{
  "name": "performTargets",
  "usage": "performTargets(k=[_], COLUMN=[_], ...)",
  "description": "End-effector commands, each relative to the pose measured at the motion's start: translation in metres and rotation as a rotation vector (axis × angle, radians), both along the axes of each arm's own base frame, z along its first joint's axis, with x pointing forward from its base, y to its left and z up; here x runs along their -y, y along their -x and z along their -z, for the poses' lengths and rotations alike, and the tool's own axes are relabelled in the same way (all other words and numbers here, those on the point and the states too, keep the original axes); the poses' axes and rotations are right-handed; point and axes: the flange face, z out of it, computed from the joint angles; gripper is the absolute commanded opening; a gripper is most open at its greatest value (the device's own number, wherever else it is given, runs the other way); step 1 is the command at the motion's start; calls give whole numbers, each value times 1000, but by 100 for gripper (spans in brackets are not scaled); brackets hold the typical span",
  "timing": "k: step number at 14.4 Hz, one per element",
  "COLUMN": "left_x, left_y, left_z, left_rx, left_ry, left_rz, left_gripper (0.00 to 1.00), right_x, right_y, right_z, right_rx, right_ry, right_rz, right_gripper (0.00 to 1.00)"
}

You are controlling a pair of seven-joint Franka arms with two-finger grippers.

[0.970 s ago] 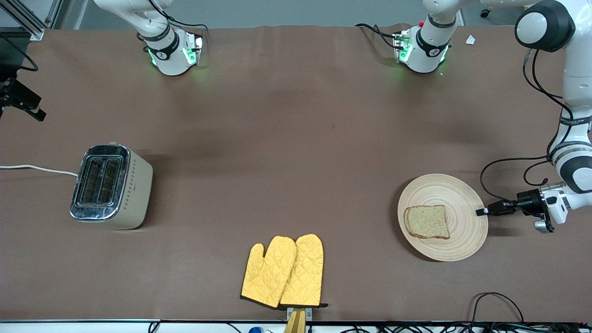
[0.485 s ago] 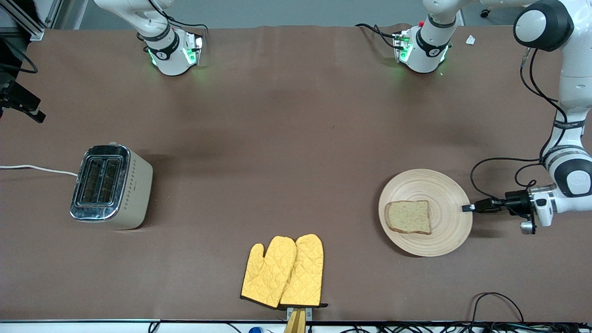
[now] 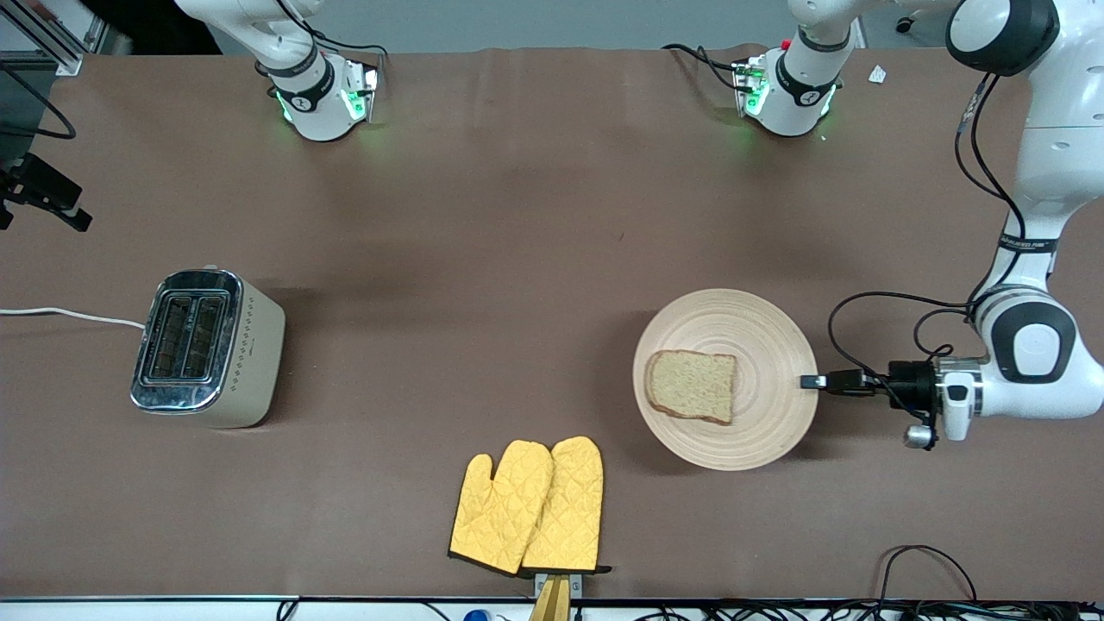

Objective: Move plate and put bread in toaster
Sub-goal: 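Reach the left gripper to the wooden plate rim and grip it, then slide the wooden plate with the left gripper toward the table middle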

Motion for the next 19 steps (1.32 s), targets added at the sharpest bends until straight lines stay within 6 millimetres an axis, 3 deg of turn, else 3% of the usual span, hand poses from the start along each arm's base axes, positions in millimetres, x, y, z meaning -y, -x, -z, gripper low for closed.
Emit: performTargets(k=[1,5,9,14,17,19], left_x=[49,135,202,297,316,318], left_y=[12,35,63,103,120,124], left_z=[1,22,41,60,85,95], left_rx=[-17,13,51,27,22,29], left_ry=[16,-7,-61,-71,-70,-87], left_rz=[34,-1,-54,-113,-77,-87], left_gripper=[0,0,0,1,4,14], right_x=[2,3,4,12,9,2], right_y=[1,1,-1,-3,0,2], right_z=[0,-14,-19,-10,5,3], right_rx=[15,45,69,42,-17,-38], right_ry=[-16,-21,-21,-23,-27,-16], right_rz=[0,6,7,22,15,-9], right_gripper=[100,100,100,100,100,100])
